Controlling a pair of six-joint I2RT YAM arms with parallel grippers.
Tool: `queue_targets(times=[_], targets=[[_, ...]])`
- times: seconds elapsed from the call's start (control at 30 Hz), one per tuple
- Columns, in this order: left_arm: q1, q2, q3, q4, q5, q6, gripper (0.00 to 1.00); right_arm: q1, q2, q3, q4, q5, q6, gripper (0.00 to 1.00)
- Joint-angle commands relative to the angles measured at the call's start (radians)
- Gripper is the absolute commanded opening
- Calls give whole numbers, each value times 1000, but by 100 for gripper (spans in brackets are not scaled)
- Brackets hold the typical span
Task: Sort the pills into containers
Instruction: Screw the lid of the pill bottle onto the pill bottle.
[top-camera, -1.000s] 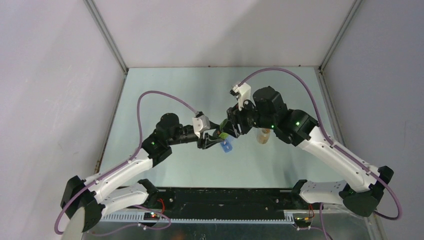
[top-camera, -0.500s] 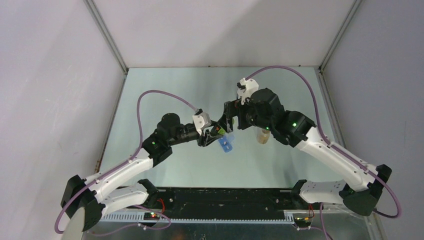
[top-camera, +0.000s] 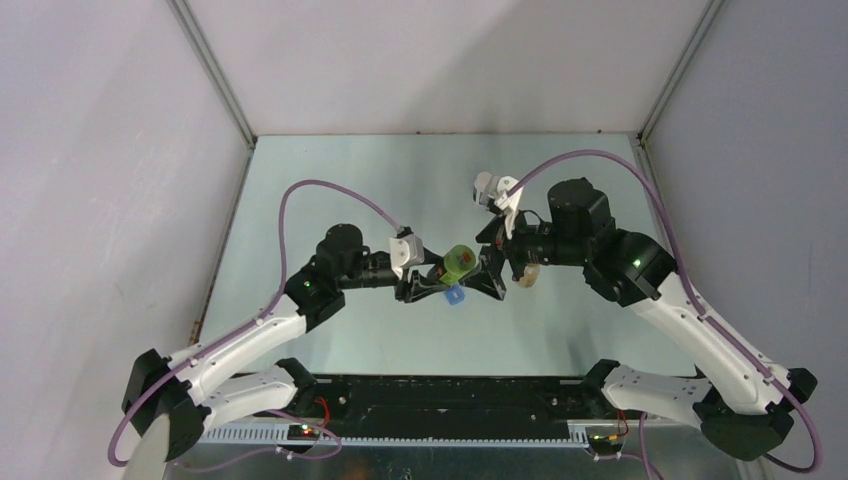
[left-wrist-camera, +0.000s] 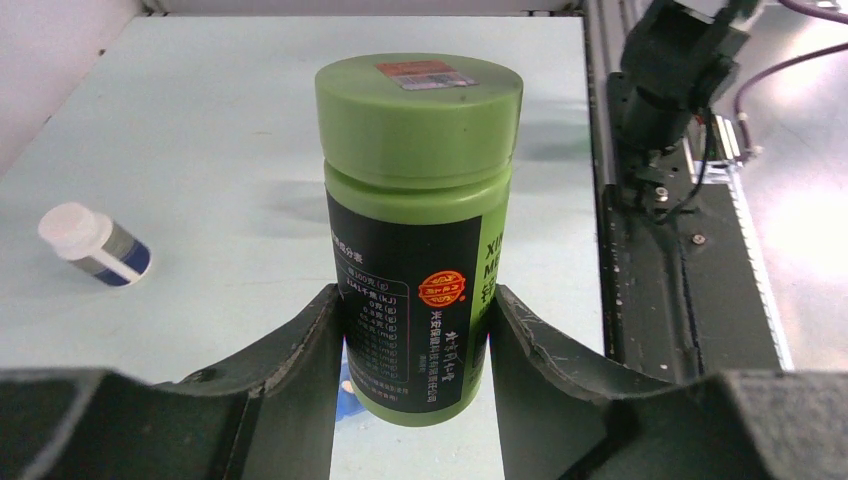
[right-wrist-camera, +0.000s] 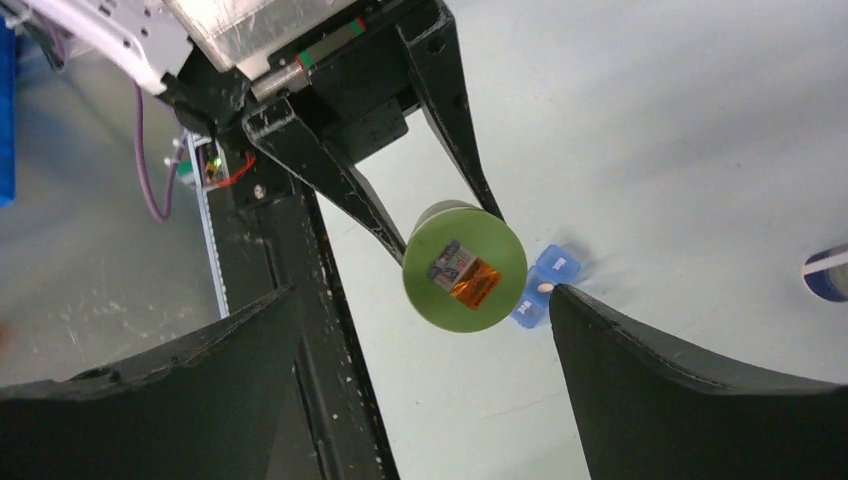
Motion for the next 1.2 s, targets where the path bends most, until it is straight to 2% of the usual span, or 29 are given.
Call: queue_targets(times=[0.0, 0.17, 0.43, 0.57, 0.67, 0.8, 0.9, 0.97, 1.0, 1.07, 1.1, 1.13, 1.17], targets=[[-8, -2, 60, 1, 111, 46, 0, 1, 15, -5, -44, -75, -124, 97], [-13, 2, 67, -11, 134, 53, 0, 15, 39, -5, -27, 2, -130, 94], [-22, 2, 72, -20, 130, 59, 0, 28, 80, -5, 0, 53, -130, 78], [-24, -2, 70, -14, 129, 63, 0, 46, 103, -5, 47, 110, -76, 67], [-24, -3, 66, -11, 108, 60, 0, 50, 126, 7, 95, 126, 33, 62], [-25, -17, 53, 3, 11, 54, 0, 64, 165, 43, 108, 135, 148, 45], [-25, -29, 46, 15, -71, 46, 0, 78, 196, 68, 101, 193, 231, 19], [-25, -35, 38, 28, -115, 38, 0, 91, 220, 90, 87, 281, 296, 12], [-25, -36, 35, 36, -135, 35, 0, 96, 235, 105, 75, 318, 356, 12], [-25, -38, 31, 44, -146, 31, 0, 96, 250, 130, 51, 434, 437, 21], [-24, -37, 30, 46, -147, 30, 0, 96, 252, 142, 39, 488, 454, 36], [-25, -36, 31, 46, -148, 28, 0, 94, 249, 146, 36, 503, 474, 45], [-25, -35, 31, 44, -148, 28, 0, 90, 238, 151, 37, 513, 476, 62]])
